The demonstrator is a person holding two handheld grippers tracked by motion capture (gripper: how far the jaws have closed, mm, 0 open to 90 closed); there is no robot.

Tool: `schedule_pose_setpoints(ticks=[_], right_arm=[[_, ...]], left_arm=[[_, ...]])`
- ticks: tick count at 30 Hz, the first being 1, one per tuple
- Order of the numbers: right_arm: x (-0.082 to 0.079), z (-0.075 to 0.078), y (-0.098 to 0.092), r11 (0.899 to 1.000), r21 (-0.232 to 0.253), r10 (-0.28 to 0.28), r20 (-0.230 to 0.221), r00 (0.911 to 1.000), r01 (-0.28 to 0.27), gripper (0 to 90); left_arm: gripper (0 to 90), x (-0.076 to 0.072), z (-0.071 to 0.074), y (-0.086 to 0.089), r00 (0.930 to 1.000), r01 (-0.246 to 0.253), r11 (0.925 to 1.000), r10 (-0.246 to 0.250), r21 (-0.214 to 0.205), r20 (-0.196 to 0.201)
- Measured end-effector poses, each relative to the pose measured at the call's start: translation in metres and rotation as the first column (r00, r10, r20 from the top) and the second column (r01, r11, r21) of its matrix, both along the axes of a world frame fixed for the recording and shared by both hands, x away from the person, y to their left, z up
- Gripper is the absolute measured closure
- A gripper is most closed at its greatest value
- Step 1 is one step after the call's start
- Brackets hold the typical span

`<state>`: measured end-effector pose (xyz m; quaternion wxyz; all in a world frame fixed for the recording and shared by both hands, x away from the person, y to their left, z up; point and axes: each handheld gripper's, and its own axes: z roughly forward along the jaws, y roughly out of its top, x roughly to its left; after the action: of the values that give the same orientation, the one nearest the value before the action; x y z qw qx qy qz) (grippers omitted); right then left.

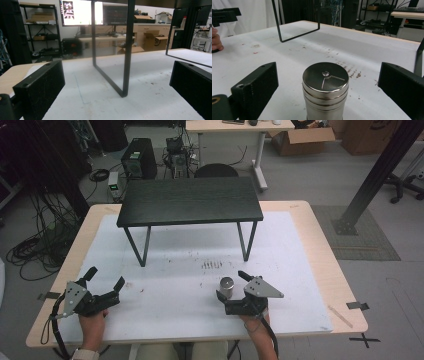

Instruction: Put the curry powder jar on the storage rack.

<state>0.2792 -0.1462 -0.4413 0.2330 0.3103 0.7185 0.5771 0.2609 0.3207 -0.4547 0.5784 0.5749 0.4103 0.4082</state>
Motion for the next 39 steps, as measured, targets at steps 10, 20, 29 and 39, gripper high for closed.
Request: schedule_pose_setpoints(ticks=[10, 20, 29, 39], right_arm=[[0.003, -0.006, 0.002, 1.000, 0.005, 0.007, -0.020, 0.9998, -0.007, 3.6], [0.004, -0.006, 0.004, 0.999, -0.014, 0.038, -0.027, 0.9989, -0.039, 12.2], [0.008, -0.006, 0.004, 0.998, -0.021, 0.053, -0.063, 0.9967, -0.054, 19.3], [0.011, -0.006, 0.004, 0.997, -0.016, 0.070, -0.090, 0.9935, -0.072, 33.1]], left_arm=[[0.2, 0.000, 0.000, 0.000, 1.0000, 0.000, 1.0000, 0.000, -0.002, 0.002], [0.2, 0.000, 0.000, 0.000, 1.0000, 0.000, 1.0000, 0.000, -0.003, 0.003], [0.2, 0.000, 0.000, 0.000, 1.0000, 0.000, 1.0000, 0.000, -0.001, 0.001], [0.2, 0.000, 0.000, 0.000, 1.0000, 0.000, 1.0000, 0.000, 0.001, -0.001]])
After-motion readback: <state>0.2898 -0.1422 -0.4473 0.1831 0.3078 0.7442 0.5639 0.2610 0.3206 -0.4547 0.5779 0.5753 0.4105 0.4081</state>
